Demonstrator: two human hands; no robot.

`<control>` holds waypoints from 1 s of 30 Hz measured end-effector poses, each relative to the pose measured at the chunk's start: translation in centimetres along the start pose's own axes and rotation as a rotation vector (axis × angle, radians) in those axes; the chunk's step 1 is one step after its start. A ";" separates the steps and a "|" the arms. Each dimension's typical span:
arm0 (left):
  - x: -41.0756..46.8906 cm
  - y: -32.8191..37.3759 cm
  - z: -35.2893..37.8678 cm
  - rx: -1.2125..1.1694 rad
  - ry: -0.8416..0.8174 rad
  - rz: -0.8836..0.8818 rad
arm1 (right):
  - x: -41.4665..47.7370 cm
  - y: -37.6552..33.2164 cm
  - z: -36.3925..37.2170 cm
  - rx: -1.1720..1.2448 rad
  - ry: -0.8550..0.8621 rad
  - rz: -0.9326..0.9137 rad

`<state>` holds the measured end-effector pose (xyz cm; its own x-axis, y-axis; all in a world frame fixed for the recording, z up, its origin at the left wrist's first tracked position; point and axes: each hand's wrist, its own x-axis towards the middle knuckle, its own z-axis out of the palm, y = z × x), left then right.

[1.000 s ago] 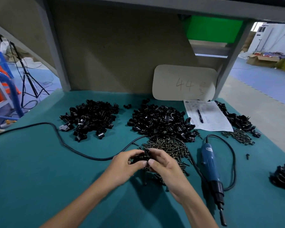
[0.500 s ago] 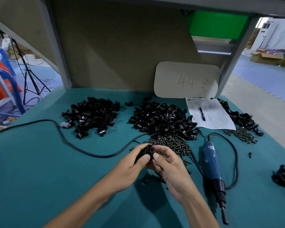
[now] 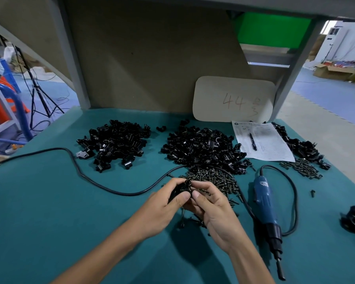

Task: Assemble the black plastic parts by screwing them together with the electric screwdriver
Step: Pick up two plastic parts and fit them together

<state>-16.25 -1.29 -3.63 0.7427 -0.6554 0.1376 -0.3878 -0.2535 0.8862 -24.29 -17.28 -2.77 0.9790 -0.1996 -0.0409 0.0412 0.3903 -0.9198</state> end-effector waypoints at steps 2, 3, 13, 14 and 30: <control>0.0 0.0 0.1 0.000 0.004 -0.004 | 0.0 0.0 0.0 -0.002 0.003 -0.001; 0.0 0.0 0.1 0.004 0.003 0.001 | 0.0 0.0 0.0 -0.001 0.000 -0.003; 0.2 0.4 0.4 -0.021 -0.007 0.033 | -0.3 -0.4 0.0 -0.033 -0.019 -0.032; 0.1 0.4 0.4 -0.017 -0.008 0.031 | -0.3 -0.4 0.0 -0.040 -0.021 -0.031; -0.3 -1.7 1.5 0.036 -0.008 -0.042 | 0.0 1.7 -0.7 -0.048 0.044 0.026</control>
<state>-16.62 -1.66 -5.88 0.7545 -0.6491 0.0972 -0.3760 -0.3060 0.8747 -24.38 -17.20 -4.57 0.9700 -0.2293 -0.0811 0.0051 0.3527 -0.9357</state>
